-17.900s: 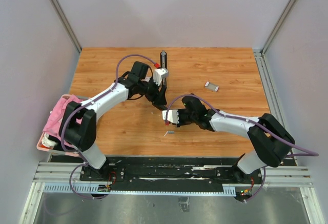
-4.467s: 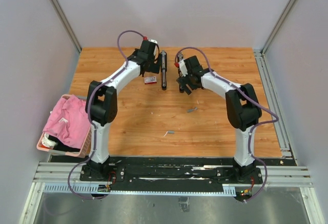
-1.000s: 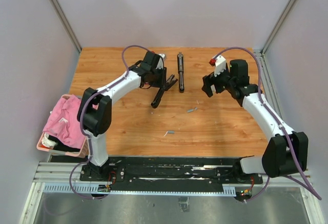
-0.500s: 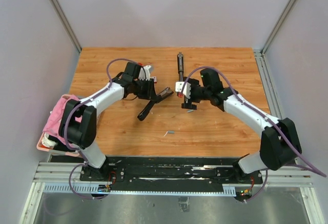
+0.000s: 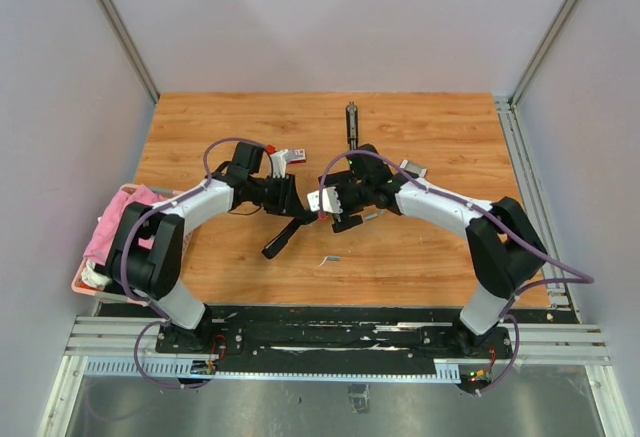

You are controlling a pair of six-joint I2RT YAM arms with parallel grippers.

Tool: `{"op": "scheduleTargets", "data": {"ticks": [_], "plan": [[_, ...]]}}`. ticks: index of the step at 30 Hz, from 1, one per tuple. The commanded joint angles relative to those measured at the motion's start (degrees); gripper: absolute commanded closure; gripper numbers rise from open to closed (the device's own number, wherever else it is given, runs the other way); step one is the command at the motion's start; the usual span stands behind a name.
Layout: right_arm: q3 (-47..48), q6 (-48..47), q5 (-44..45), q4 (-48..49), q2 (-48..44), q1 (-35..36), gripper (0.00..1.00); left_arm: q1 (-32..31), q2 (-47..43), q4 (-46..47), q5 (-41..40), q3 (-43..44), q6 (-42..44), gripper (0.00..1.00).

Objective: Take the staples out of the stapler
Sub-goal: Pick up the stapler from the center of the board, then unload the staple at the center of the board.

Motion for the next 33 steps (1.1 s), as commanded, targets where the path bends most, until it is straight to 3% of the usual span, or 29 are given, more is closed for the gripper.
{"op": "scheduleTargets", "data": {"ticks": [1, 14, 17, 21, 23, 29, 33], "plan": [[4.2, -3.7, 1.3, -3.2, 3.7, 2.1, 0.14, 2.0, -0.2, 4.6, 6.5, -0.6, -0.8, 1.0], [8.8, 0.6, 4.2, -1.9, 11.0, 4.5, 0.18, 4.2, 1.1, 5.6, 10.1, -2.2, -1.0, 1.0], [10.2, 2.4, 5.3, -2.0, 12.5, 4.8, 0.33, 4.6, 1.5, 5.4, 11.0, -2.5, -0.8, 1.0], [12.9, 4.2, 5.4, -4.3, 14.1, 4.8, 0.76, 5.3, 1.9, 4.7, 11.6, -2.4, -0.8, 1.0], [13.9, 4.7, 4.4, -6.3, 14.2, 4.8, 0.85, 5.6, 2.2, 4.0, 11.6, -2.3, -0.2, 1.0], [14.3, 6.6, 2.2, -8.2, 11.9, 5.0, 0.85, 7.1, 4.7, -1.4, 12.2, -0.3, 3.4, 0.98], [15.3, 7.3, 1.4, -11.9, 10.6, 5.3, 0.85, 8.5, 5.7, -4.3, 12.8, 1.0, 5.3, 0.77]]}}
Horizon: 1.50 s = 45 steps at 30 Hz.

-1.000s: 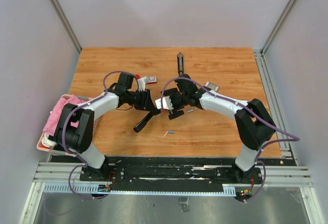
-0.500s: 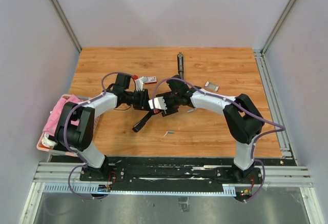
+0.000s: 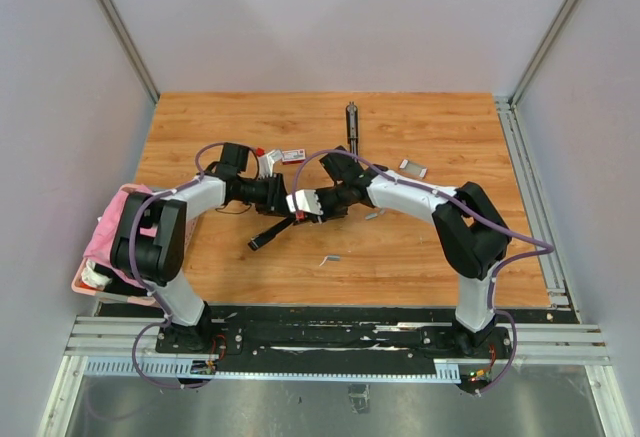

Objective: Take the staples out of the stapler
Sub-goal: Unload the staple at the center of the board.

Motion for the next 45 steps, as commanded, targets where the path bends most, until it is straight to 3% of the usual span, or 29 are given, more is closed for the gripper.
{"op": "scheduleTargets", "data": {"ticks": [1, 5, 10, 19, 26, 41, 45], "plan": [[4.3, 3.4, -3.0, -5.7, -2.8, 0.7, 0.85, 1.8, 1.4, -6.7, 2.2, 2.8, 5.0, 0.72], [8.5, 6.7, -5.9, -14.0, -2.7, 0.7, 0.86, 2.6, 0.8, -11.1, 1.8, 4.0, 9.2, 0.51], [12.6, 9.8, -11.9, -22.3, -1.6, 0.7, 0.87, 3.6, -1.1, -12.4, 0.3, 3.9, 10.7, 0.37], [22.7, 17.2, -17.6, -34.7, 11.3, 0.7, 0.89, 4.2, 0.1, -15.5, -2.9, 3.4, 14.4, 0.33], [27.4, 23.3, -20.6, -37.9, 19.5, -0.2, 0.89, 4.6, 1.8, -15.0, -6.4, 2.1, 15.3, 0.32], [38.3, 36.6, -31.5, -41.5, 24.9, -5.9, 0.89, 5.8, -0.2, -10.1, -12.0, -0.1, 13.2, 0.32], [39.2, 36.5, -28.0, -41.4, 24.6, -5.6, 0.91, 5.8, -0.4, -8.9, -12.2, -0.6, 12.9, 0.32]]}}
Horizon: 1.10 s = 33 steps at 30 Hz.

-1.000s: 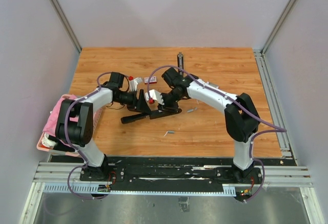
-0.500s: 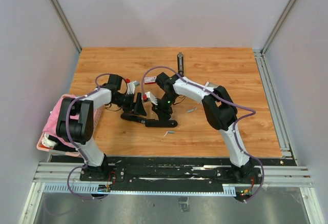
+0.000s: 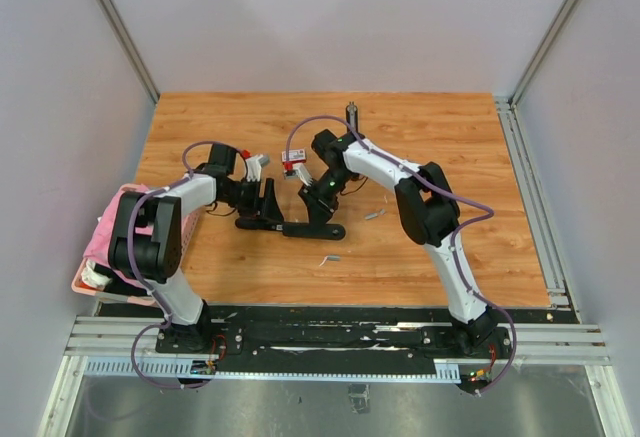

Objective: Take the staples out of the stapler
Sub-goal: Unload the staple at the center of the board.

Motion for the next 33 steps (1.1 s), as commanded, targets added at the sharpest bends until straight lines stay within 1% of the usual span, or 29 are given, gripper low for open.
{"op": "scheduleTargets", "data": {"ticks": [1, 8, 12, 18, 20, 25, 29, 33], "plan": [[4.1, 2.2, 0.0, -1.3, -0.9, -0.5, 0.91, 0.4, -1.3, 0.4, -0.9, -1.4, -0.3, 0.32], [5.9, -1.9, 13.0, -1.7, -4.4, 1.8, 0.92, 0.4, -1.0, 0.4, -0.1, -1.3, -0.3, 0.32], [4.4, -5.1, 21.8, -0.2, -6.7, 4.0, 0.92, 0.7, -1.6, 0.4, 0.3, -1.0, -0.4, 0.32], [2.4, -8.9, 30.8, 3.0, -9.2, 7.5, 0.92, 2.2, -2.6, -0.5, 1.8, 0.1, -0.7, 0.32], [0.9, -10.5, 34.7, 5.2, -10.5, 8.8, 0.92, 3.2, -3.1, -1.3, 2.5, 1.4, -0.4, 0.32], [-6.4, -15.5, 43.6, 12.0, -14.9, 12.4, 0.92, 6.5, -5.0, -2.4, 5.0, 5.2, 0.2, 0.31], [-12.1, -18.4, 50.1, 18.3, -18.5, 15.4, 0.92, 7.1, -5.9, -4.1, 6.1, 8.5, 2.0, 0.31], [-15.8, -20.7, 56.0, 23.5, -21.0, 17.8, 0.92, 7.1, -6.4, -4.7, 8.4, 10.4, 3.7, 0.3]]}}
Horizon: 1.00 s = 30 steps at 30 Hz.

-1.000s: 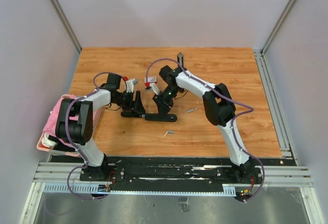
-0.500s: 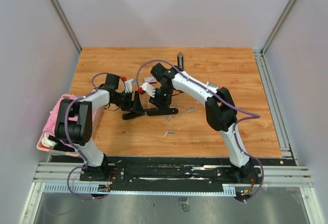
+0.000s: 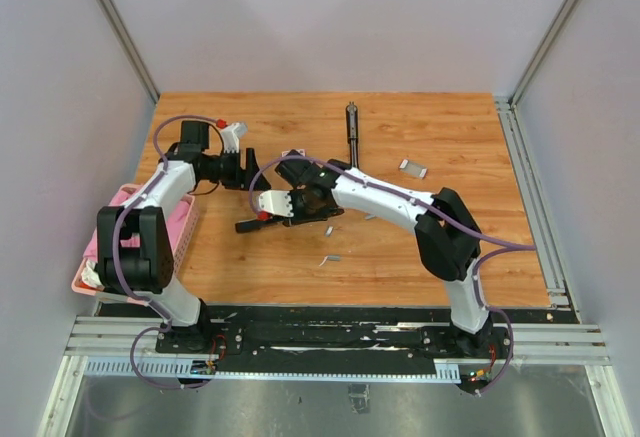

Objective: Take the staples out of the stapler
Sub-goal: Unload the staple at the center of the board.

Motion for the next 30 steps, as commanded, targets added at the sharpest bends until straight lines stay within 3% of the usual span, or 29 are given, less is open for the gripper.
{"op": "scheduleTargets", "data": {"ticks": [1, 10, 20, 30], "plan": [[-3.7, -5.1, 10.9, 8.6, -4.9, 3.1, 0.92, 0.1, -1.6, -2.0, 4.6, 2.8, 3.1, 0.3], [-11.8, -10.0, 18.7, 18.0, -12.1, 6.5, 0.93, 0.0, 2.9, -8.4, 14.0, 8.9, 12.7, 0.31], [-14.0, -13.9, 25.9, 22.1, -15.2, 10.7, 0.93, -2.5, 3.6, -9.5, 12.3, 13.3, 14.6, 0.31], [-14.1, -14.4, 27.9, 22.0, -17.1, 12.9, 0.93, -5.9, 5.1, -23.2, 15.0, 15.8, 27.4, 0.32]]}}
